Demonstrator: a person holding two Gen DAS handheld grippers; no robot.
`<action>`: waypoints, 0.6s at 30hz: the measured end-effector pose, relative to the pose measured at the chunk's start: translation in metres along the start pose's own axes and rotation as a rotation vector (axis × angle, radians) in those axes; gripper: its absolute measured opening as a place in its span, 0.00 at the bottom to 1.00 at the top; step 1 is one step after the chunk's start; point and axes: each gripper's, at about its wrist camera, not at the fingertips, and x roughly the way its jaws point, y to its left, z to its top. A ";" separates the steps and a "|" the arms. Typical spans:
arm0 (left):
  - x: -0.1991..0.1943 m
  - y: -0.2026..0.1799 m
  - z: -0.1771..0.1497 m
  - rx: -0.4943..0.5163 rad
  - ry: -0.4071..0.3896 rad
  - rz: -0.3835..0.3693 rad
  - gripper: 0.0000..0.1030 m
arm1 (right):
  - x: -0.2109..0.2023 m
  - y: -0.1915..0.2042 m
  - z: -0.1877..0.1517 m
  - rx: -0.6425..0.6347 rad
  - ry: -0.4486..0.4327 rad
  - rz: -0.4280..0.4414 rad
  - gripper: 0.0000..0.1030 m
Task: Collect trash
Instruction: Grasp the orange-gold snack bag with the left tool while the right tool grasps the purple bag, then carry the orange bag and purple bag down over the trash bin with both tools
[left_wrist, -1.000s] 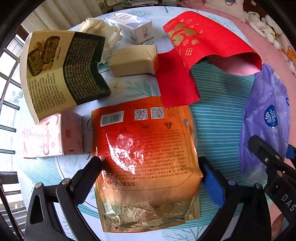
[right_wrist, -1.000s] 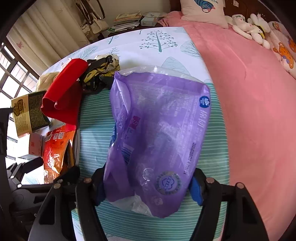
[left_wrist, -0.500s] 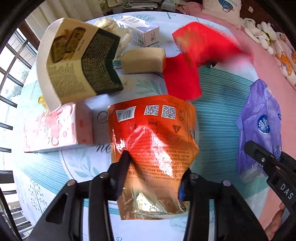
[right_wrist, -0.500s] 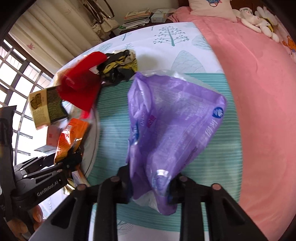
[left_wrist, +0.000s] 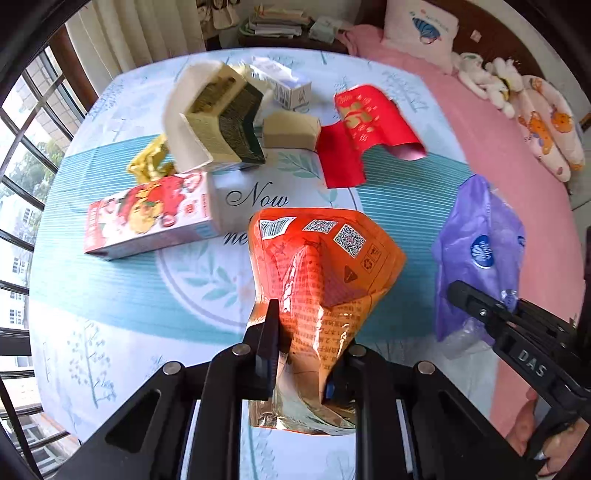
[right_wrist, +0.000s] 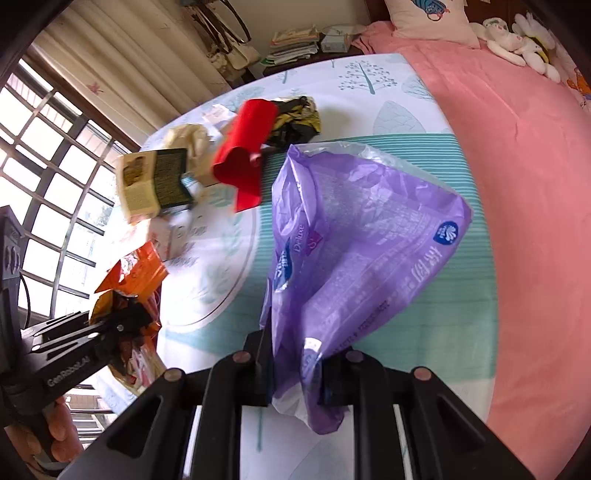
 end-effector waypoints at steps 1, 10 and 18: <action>-0.008 0.002 -0.004 0.006 -0.012 -0.006 0.15 | -0.005 0.004 -0.004 0.000 -0.006 0.003 0.16; -0.071 0.036 -0.060 0.094 -0.097 -0.054 0.15 | -0.043 0.049 -0.060 0.042 -0.079 0.006 0.16; -0.135 0.101 -0.131 0.132 -0.186 -0.075 0.15 | -0.051 0.127 -0.138 0.021 -0.061 -0.003 0.16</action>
